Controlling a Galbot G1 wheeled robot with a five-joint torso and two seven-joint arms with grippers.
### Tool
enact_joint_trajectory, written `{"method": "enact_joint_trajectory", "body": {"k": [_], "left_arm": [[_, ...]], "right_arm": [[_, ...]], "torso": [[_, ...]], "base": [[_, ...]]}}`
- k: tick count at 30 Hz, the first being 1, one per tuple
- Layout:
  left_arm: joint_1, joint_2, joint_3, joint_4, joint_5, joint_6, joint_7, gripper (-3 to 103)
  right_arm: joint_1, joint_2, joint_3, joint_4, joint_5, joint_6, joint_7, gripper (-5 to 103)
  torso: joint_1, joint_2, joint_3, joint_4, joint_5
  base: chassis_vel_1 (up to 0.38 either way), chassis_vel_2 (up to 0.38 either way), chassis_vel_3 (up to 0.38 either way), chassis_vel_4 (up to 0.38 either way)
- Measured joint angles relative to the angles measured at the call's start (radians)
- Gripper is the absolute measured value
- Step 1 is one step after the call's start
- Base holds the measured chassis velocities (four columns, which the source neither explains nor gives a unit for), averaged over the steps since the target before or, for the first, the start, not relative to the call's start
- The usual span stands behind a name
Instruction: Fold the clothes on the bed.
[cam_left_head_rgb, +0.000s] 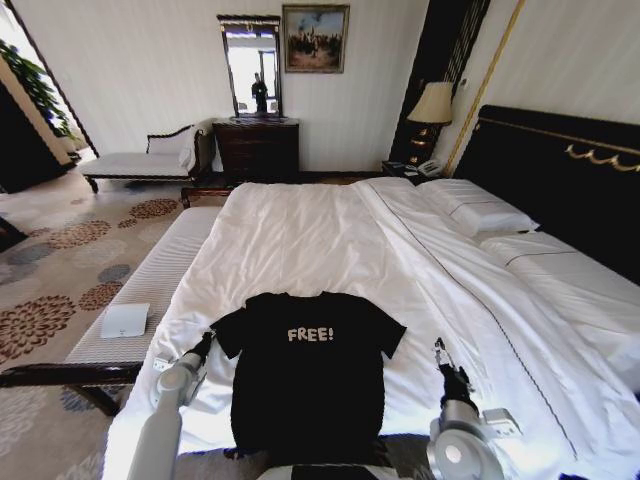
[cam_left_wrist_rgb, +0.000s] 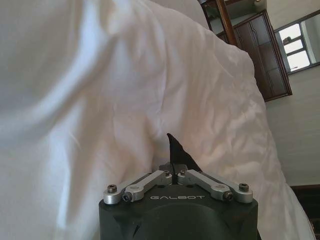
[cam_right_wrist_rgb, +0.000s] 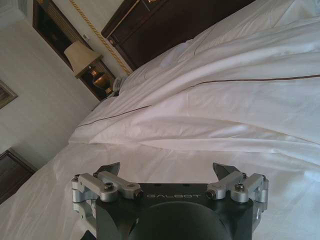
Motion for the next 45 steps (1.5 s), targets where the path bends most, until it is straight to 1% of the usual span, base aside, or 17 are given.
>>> {"method": "enact_joint_trajectory", "body": {"k": [7,14,15,16,19,20,21,22,24,27,31,34,38,39,41,45], "left_arm": [[-0.001,0.031,-0.018,0.014,0.0,-0.006,0.008,0],[-0.019,0.034,-0.019,0.027,0.005,-0.016,0.02,0],[-0.021,0.034,-0.019,0.028,0.008,-0.022,0.028,0],[-0.022,0.034,-0.019,0.028,0.018,-0.038,0.061,0],[-0.015,0.034,-0.016,0.019,0.029,-0.063,0.124,0],[-0.015,0.034,-0.016,0.019,0.029,-0.063,0.124,0],[-0.013,0.033,-0.015,0.017,0.032,-0.068,0.137,0],[-0.01,0.029,-0.011,0.016,0.051,-0.078,0.162,0],[-0.007,0.023,-0.003,0.023,0.092,-0.095,0.193,0],[-0.006,0.017,0.003,0.035,0.115,-0.105,0.201,0],[-0.009,0.007,0.006,0.058,0.125,-0.106,0.184,0],[-0.019,-0.007,0.005,0.085,0.127,-0.106,0.156,0],[-0.028,-0.015,0.003,0.099,0.129,-0.107,0.149,-1],[-0.033,-0.018,0.001,0.106,0.132,-0.107,0.148,10],[-0.037,-0.019,0.001,0.111,0.135,-0.108,0.148,10],[-0.046,-0.021,-0.001,0.118,0.139,-0.109,0.142,31]], "right_arm": [[0.0,0.005,-0.003,-0.005,-0.004,0.0,0.0,100],[0.0,0.006,-0.005,-0.007,-0.007,0.0,0.0,100],[0.0,0.006,-0.005,-0.007,-0.007,0.0,0.0,100],[0.0,0.006,-0.004,-0.008,-0.007,0.0,0.0,100],[0.001,0.003,-0.003,-0.011,-0.006,0.0,0.0,100],[0.001,0.003,-0.003,-0.011,-0.006,0.0,0.0,100],[0.003,0.001,-0.003,-0.013,-0.006,0.0,0.0,100],[0.006,-0.001,-0.003,-0.016,-0.005,-0.001,0.0,100],[0.012,-0.006,-0.003,-0.021,-0.003,-0.002,0.0,100],[0.017,-0.011,-0.003,-0.026,0.0,-0.003,0.001,100],[0.024,-0.02,-0.003,-0.035,0.002,-0.003,0.002,100],[0.029,-0.032,-0.003,-0.042,0.008,-0.004,0.002,100],[0.033,-0.039,-0.003,-0.048,0.011,-0.004,0.002,100],[0.036,-0.042,-0.004,-0.052,0.012,-0.004,0.002,100],[0.037,-0.043,-0.005,-0.054,0.013,-0.004,0.002,100],[0.04,-0.048,-0.008,-0.058,0.015,-0.004,0.003,100]], "torso": [[0.0,0.0,0.0,-0.0001,0.0001],[0.0,0.0,0.0,-0.0001,0.0],[0.0,0.0,0.0,-0.0002,0.0],[0.0,0.0,0.0,-0.0002,0.0001],[0.0,0.0,0.0,-0.0002,0.0001],[0.0,0.0,0.0,-0.0002,0.0001],[0.0,0.0,0.0,-0.0001,0.0002],[0.0,0.0,0.0,0.0,0.0002],[0.0,0.0,0.0,-0.0001,0.0002],[0.0,0.0,0.0,0.0,0.0001],[0.0,0.0,0.0,0.0,0.0002],[0.0,0.0,0.0,0.0,0.0002],[0.0,0.0,0.0,0.0,0.0002],[0.0,0.0,0.0,0.0,0.0003],[0.0,0.0,0.0,0.0,0.0002],[0.0,0.0,0.0,0.0,0.0002]], "base": [[0.0,0.0,0.0,0.0],[0.0,0.0,0.0,0.0],[0.0,0.0,0.0,0.0],[0.0,0.0,0.0,0.0],[0.0,0.0,0.0,0.0],[0.0,0.0,0.0,0.0],[0.0,0.0,0.0,0.0],[0.0,0.0,0.0,0.0],[0.0,0.0,0.0,0.0],[0.0,0.0,0.0,0.0],[0.0,0.0,0.0,0.0],[0.0,0.0,0.0,0.0],[0.0,0.0,0.0,0.0],[0.0,0.0,0.0,0.0],[0.0,0.0,0.0,0.0],[0.0,0.0,0.0,0.0]]}}
